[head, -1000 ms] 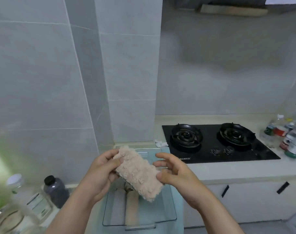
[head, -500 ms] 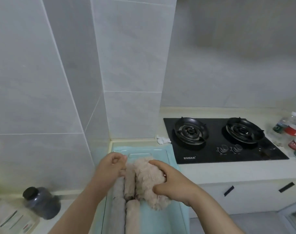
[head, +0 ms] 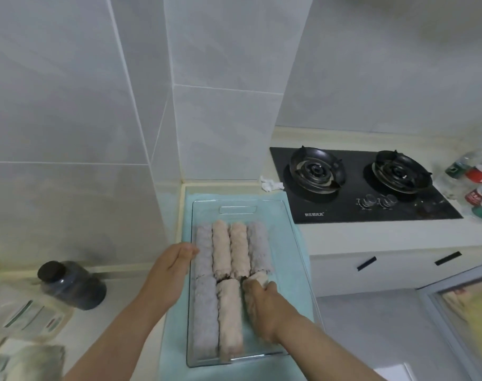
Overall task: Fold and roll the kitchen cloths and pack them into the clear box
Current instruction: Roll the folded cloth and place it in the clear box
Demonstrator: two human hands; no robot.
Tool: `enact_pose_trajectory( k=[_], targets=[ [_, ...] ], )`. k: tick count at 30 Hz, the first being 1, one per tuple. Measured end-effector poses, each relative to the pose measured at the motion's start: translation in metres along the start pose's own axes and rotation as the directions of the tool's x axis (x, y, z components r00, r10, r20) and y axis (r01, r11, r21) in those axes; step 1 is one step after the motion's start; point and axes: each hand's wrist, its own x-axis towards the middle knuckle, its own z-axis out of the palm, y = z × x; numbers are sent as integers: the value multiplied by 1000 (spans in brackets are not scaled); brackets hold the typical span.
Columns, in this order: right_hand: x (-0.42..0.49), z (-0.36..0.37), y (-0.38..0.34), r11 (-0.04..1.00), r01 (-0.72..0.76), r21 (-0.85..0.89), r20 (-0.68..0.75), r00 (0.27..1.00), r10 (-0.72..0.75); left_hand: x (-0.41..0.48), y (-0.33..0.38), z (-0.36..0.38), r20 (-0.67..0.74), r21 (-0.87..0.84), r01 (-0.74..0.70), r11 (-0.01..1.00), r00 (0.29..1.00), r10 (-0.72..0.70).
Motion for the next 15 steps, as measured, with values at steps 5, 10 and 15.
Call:
enact_pose_trajectory(
  k=[5,10,15],
  targets=[
    [0,4,-11,983,-14,181,87,996,-1,-2,-3,-2,16,-18,1,1000,1000,-1],
    [10,-6,3,806,-296,513,103,953,285,-5,0,-3,24,-47,5,999,1000,-4],
    [7,-11,-12,361,-435,825,379,899,218,-3,-2,-2,20,-52,18,999,1000,-17]
  ],
)
